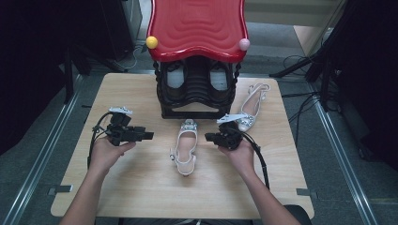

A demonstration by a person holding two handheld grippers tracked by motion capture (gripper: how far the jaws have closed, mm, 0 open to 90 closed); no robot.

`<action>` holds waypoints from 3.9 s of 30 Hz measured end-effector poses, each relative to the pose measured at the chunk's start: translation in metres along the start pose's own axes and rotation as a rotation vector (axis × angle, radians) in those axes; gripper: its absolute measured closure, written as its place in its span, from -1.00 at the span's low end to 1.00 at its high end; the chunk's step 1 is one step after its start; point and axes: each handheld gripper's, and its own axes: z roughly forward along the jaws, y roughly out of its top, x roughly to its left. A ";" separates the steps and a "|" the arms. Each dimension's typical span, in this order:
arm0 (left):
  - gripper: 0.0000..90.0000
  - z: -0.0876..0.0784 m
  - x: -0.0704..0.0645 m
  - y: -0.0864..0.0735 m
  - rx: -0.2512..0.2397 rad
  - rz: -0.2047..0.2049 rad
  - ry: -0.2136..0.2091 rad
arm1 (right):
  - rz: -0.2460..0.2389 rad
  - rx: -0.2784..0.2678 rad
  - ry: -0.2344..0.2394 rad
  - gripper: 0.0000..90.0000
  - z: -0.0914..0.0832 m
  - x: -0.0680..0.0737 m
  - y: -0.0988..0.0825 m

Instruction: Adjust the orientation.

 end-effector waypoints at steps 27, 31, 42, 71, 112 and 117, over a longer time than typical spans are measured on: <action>0.01 0.017 0.014 0.017 0.010 -0.010 -0.046 | 0.175 -0.092 -0.182 0.98 -0.081 -0.076 -0.034; 0.01 0.018 0.014 0.017 0.013 -0.006 -0.044 | 0.192 -0.083 -0.216 0.99 -0.086 -0.092 -0.038; 0.01 0.018 0.013 0.017 0.019 -0.002 -0.036 | 0.215 -0.045 -0.272 0.99 -0.081 -0.115 -0.042; 0.00 0.004 0.018 -0.002 0.009 -0.023 -0.003 | 0.182 0.017 -0.202 0.99 -0.050 -0.118 -0.026; -0.01 -0.018 0.020 -0.029 -0.019 -0.044 0.042 | 0.148 0.057 -0.218 1.00 -0.042 -0.149 0.016; -0.01 -0.017 0.020 -0.028 -0.021 -0.037 0.040 | 0.160 0.072 -0.173 1.00 -0.040 -0.140 0.016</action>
